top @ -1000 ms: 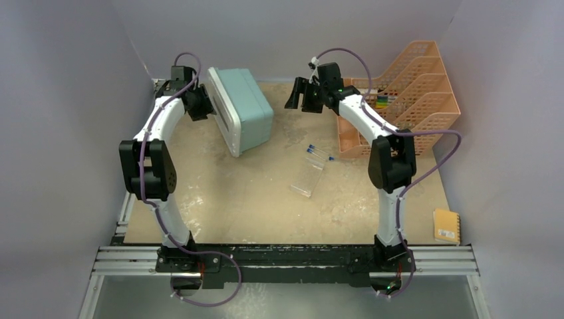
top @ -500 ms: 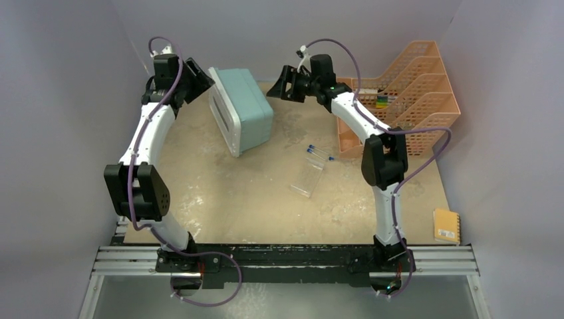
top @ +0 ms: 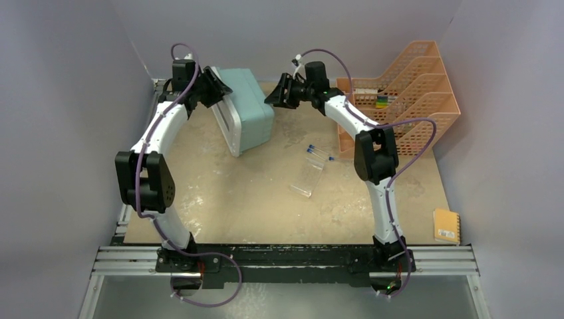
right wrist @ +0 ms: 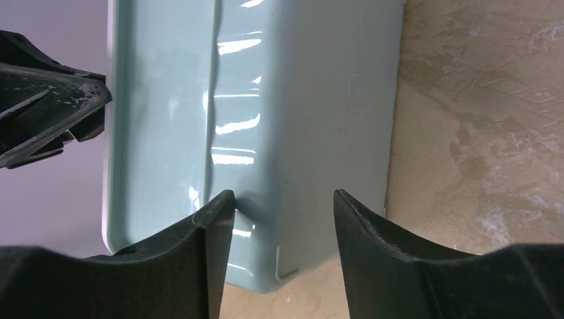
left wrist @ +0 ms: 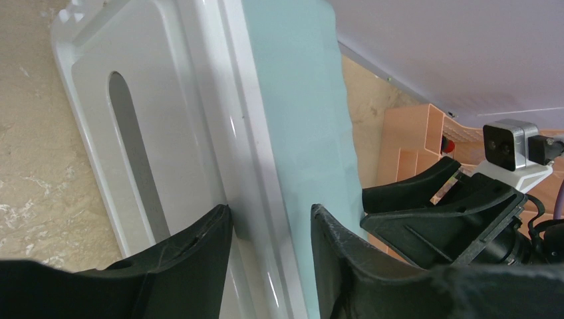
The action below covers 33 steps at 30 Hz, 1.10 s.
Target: Organize the chemistry lab equipment
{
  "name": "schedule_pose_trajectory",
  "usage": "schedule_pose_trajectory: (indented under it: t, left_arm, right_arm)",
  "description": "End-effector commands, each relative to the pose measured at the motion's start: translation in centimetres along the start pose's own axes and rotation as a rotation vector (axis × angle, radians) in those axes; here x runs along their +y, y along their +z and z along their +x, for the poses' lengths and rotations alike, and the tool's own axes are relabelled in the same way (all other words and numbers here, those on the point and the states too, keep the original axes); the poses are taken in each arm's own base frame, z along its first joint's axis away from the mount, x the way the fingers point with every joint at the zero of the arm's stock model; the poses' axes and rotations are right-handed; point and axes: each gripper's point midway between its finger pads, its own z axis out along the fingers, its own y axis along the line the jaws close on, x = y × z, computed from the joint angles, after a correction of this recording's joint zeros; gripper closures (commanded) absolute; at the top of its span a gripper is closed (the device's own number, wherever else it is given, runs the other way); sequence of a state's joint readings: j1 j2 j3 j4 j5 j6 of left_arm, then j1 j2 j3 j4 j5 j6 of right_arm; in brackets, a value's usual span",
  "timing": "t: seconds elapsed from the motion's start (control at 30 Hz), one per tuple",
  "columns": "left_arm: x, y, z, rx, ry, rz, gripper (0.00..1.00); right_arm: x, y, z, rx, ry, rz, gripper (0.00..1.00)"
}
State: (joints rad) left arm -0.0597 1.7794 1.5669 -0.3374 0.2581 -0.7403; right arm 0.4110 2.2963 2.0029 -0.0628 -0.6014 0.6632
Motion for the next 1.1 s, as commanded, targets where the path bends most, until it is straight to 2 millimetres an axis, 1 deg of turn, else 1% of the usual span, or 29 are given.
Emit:
schedule_pose_trajectory:
  t: [0.0,0.1,0.17,0.3,0.4,0.53,0.57,0.63,0.7,0.87,0.97,1.07]
  left_arm:
    - [-2.0,0.0,0.2,0.012,0.012,0.067,0.57]
    - [-2.5,0.3,0.9,0.031,0.008,0.077,0.59]
    - [-3.0,0.4,1.4,0.042,0.003,0.087,0.62]
    - [-5.0,0.3,1.8,0.045,-0.008,0.136,0.68]
    - [-6.1,0.3,2.2,0.053,-0.024,0.149,0.71]
    - [-7.2,0.2,3.2,0.068,-0.036,0.152,0.74]
    - [-7.5,0.2,3.4,0.07,-0.037,0.154,0.74]
    - [-8.3,0.1,3.9,0.08,-0.027,0.168,0.74]
    - [-8.6,0.3,4.5,0.096,-0.016,0.161,0.74]
    - [-9.1,0.8,5.5,0.112,-0.013,0.16,0.73]
    - [-10.1,1.0,5.5,0.114,-0.013,0.177,0.7]
    - [-11.0,1.4,6.1,0.129,-0.009,0.193,0.68]
  right_arm:
    - [1.8,-0.1,0.3,0.027,0.004,-0.065,0.45]
    - [1.3,0.1,1.2,0.051,0.029,-0.069,0.46]
    - [0.8,0.3,1.7,0.065,0.044,-0.067,0.46]
    - [0.0,0.7,3.3,0.11,0.088,-0.08,0.48]
    - [-0.6,0.9,4.3,0.14,0.114,-0.082,0.51]
    - [-1.2,0.8,5.0,0.159,0.146,-0.088,0.59]
    - [-1.1,0.7,4.9,0.151,0.143,-0.104,0.61]
    - [-1.3,0.5,5.2,0.16,0.159,-0.12,0.64]
    - [-1.3,0.3,5.4,0.166,0.175,-0.143,0.66]
    - [-1.5,0.1,5.9,0.181,0.198,-0.17,0.66]
    - [-1.6,0.0,6.3,0.188,0.217,-0.185,0.66]
    - [-1.9,-0.1,6.5,0.194,0.23,-0.19,0.66]
